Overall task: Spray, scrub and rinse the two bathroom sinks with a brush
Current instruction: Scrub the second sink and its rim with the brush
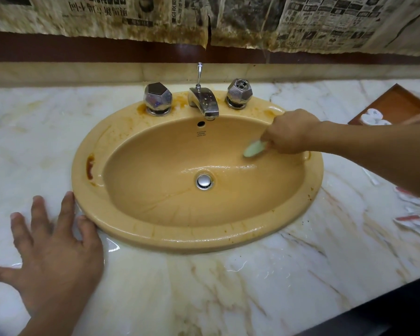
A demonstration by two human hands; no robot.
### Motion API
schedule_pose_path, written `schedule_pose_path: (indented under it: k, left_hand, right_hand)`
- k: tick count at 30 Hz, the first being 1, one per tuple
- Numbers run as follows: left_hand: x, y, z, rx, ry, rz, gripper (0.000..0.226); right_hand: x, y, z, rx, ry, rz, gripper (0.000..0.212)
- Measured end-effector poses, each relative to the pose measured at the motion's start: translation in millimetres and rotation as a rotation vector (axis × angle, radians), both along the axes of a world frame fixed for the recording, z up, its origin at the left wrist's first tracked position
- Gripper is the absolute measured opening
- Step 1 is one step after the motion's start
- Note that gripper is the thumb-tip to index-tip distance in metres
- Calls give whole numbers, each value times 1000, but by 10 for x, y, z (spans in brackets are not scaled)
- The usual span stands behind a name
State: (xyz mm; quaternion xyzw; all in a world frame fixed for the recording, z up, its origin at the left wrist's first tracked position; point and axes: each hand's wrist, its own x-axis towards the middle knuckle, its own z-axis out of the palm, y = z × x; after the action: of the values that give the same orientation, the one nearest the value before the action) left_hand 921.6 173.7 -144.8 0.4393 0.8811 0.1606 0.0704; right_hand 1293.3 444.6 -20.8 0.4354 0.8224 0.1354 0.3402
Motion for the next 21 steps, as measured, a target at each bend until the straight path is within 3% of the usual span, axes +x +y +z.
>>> schedule_pose_path:
  k: [3,5,8,10,12,14,16,18,20,21]
  left_hand:
    - [-109,-15,-98,-69,1,-55,58]
    - [-151,-30,-128,5,-75,-50,47]
    - [-66,-27,-31,73,-132,-46,52]
    - [-41,6,-10,29,2,-42,55]
    - [-98,-1,-96,65,-67,-36,53]
    - [-200,-5,-220,33,-108,-46,51]
    - [-196,-1,-219,20,-63,-17,53]
    - [-150,-6,-175,100,-191,-9,49]
    - [-128,-17,-146,93,-272,21,51]
    - [-129,-25,-145,50,-187,29,47]
  right_hand:
    - [-77,4,-120,102,54,69,38]
    - [-87,-104,-255,-76,28,32,35]
    - [-116,-189,-241,-389,-26,-125,30]
    - [-115,-92,-88,-300,-31,-90,30]
    - [-55,30,117,-2,5,43,36]
    - [50,28,277,148,43,130,43]
    - [149,-70,366,41,-49,55,42]
    - [190,-174,431,-146,-130,-120,35]
    - [183,-175,528,-154,-119,-171,30]
    - [197,-140,575,-96,-80,-149,31]
